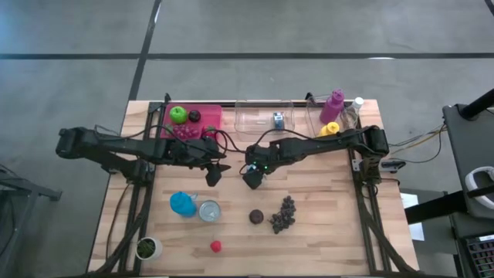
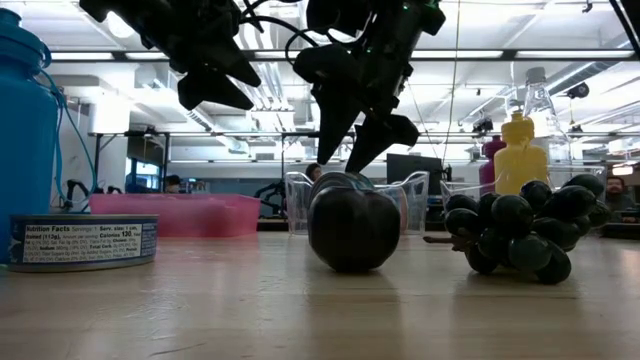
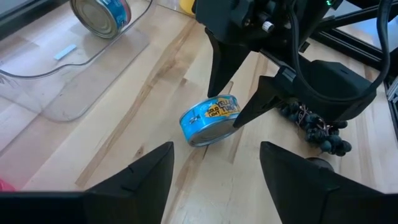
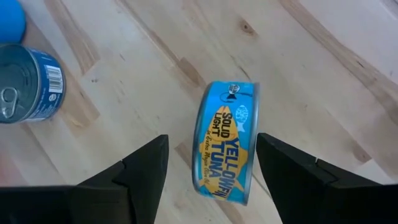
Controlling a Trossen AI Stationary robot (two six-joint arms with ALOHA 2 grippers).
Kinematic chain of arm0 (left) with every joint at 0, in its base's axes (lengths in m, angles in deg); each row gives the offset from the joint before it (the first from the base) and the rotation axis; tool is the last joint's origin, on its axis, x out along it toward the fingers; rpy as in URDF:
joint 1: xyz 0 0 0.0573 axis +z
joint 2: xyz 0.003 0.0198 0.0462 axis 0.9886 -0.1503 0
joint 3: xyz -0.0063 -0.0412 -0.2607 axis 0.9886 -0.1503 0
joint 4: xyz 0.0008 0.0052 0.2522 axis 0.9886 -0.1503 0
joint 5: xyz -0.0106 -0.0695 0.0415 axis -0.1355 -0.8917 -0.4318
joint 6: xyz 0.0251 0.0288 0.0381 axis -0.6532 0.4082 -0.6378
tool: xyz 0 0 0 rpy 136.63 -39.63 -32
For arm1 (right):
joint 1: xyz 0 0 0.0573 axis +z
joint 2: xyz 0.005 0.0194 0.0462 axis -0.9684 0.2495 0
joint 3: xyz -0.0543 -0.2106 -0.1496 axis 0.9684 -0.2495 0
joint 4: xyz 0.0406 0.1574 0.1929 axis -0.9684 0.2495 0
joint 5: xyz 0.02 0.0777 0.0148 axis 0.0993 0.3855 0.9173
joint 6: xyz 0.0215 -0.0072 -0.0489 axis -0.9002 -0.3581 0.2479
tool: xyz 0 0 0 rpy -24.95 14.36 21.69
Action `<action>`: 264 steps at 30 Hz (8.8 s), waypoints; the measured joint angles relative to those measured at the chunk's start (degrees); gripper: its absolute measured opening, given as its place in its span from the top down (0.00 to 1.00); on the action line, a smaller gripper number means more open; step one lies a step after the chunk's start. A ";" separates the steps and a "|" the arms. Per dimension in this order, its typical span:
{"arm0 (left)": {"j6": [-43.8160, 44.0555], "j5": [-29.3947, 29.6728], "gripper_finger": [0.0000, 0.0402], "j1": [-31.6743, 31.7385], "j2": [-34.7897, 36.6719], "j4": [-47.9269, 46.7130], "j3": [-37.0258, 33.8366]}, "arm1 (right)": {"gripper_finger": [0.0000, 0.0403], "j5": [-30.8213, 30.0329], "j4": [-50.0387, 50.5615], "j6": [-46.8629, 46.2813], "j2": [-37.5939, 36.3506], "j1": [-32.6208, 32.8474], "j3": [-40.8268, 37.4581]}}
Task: Pick & Place Food Item
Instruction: Put the yellow and blue tuna can into the left transparent bin, then put the blue water bottle into the right transparent bin
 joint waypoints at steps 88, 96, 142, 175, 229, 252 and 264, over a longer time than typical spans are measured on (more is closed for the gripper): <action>-2.23 -1.09 0.44 0.01 0.03 -3.10 0.07 | 0.68 -9.20 17.07 -8.08 17.13 -27.90 26.28; -2.23 -1.36 0.41 0.00 0.02 -3.09 0.07 | 0.68 -8.81 24.86 -7.72 23.25 -28.41 32.82; -2.51 -1.57 0.41 0.00 0.02 -3.08 0.04 | 0.37 -7.30 25.23 -8.58 23.88 -28.48 33.78; 1.01 -1.73 0.39 0.01 0.02 -3.08 0.04 | 0.34 -15.74 33.46 5.83 11.63 -23.84 46.95; 52.41 -35.61 0.45 -27.47 0.79 -52.40 31.34 | 0.39 -28.02 15.02 13.06 -25.52 -2.71 8.33; 53.41 -33.84 0.45 -28.76 0.81 -37.06 2.99 | 0.38 -26.99 14.55 13.96 -25.94 -2.47 8.31; 53.30 -29.57 0.44 -28.74 0.89 -38.35 4.13 | 0.41 -27.01 14.21 13.94 -25.94 -2.47 8.35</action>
